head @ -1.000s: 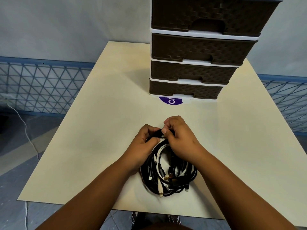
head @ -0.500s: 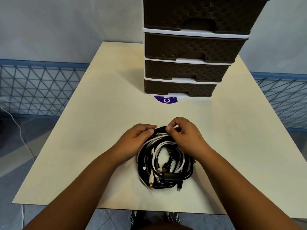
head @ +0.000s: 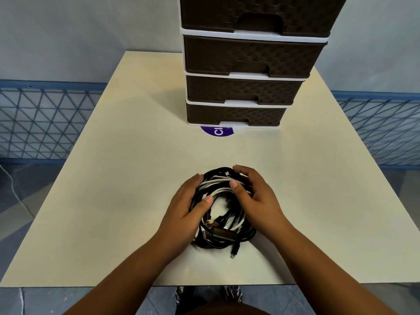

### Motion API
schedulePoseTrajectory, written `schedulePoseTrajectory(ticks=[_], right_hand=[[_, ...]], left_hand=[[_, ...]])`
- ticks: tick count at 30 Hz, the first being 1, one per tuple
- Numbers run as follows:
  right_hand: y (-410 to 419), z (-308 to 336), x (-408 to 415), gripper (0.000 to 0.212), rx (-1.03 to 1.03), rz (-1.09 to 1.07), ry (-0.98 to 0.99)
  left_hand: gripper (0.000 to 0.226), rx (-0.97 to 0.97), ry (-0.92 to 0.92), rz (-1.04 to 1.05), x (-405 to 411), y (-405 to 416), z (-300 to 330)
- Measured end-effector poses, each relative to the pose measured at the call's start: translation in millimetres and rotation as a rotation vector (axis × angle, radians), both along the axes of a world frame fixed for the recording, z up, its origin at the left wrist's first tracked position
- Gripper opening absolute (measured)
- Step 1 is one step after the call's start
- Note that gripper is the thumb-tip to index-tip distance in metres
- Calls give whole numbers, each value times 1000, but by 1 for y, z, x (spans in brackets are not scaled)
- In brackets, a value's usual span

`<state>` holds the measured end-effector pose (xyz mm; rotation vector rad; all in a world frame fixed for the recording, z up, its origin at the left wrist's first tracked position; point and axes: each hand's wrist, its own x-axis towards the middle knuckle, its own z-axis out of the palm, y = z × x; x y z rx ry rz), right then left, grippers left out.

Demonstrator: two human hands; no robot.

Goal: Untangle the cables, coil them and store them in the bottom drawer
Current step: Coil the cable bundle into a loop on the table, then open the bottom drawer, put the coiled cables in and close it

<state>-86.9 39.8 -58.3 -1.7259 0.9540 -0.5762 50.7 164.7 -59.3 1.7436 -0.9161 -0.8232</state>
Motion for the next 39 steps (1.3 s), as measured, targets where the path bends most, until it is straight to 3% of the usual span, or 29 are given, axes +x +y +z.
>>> schedulePoseTrajectory(ticks=[16, 24, 30, 33, 36, 39], right_hand=[[4, -8, 2, 36, -119, -224, 45], [-7, -4, 5, 31, -118, -211, 61], [-14, -1, 4, 31, -118, -138, 94], [-20, 11, 2, 27, -136, -50, 123], [-31, 24, -4, 25, -108, -37, 91], [-49, 37, -4, 25, 7, -119, 32]], left_hand=[[39, -45, -60, -47, 11, -32, -6], [37, -69, -117, 17, 9, -42, -9], [48, -39, -127, 3, 10, -45, -11], [50, -14, -88, -22, 20, -41, 0], [59, -69, -104, 92, 48, -47, 27], [39, -152, -295, 168, 75, -66, 79]])
